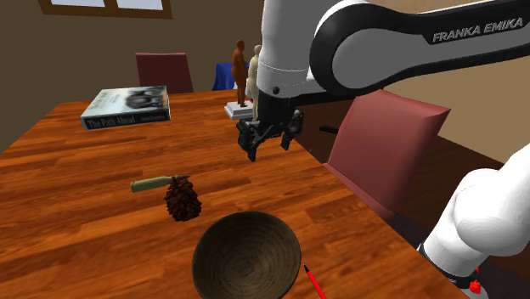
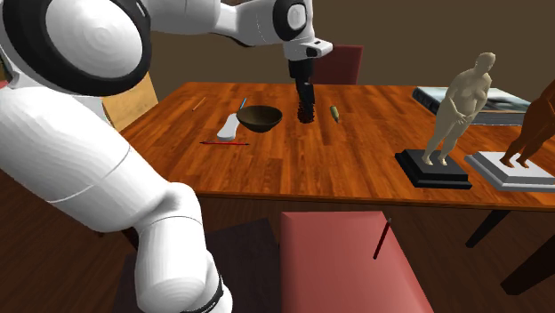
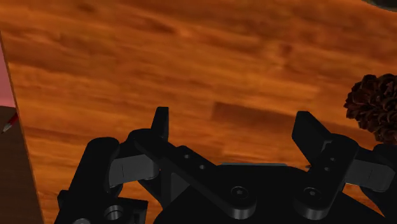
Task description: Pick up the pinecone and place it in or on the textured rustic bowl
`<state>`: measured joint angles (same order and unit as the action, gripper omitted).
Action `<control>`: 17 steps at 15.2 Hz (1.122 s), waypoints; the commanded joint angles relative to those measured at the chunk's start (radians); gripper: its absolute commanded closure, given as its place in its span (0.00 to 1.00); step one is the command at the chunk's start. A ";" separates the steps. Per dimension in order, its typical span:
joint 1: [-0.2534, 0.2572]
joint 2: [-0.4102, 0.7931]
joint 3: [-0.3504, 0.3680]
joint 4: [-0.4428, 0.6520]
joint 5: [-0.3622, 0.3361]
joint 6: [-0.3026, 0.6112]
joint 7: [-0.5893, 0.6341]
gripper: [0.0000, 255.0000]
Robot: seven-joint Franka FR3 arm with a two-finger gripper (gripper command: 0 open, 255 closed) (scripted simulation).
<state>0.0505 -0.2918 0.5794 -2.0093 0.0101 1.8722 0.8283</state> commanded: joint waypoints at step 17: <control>0.284 0.753 0.157 0.675 -0.574 -0.189 0.494 0.00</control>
<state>0.3356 0.4576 0.7390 -1.3279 -0.5599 1.6742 1.3203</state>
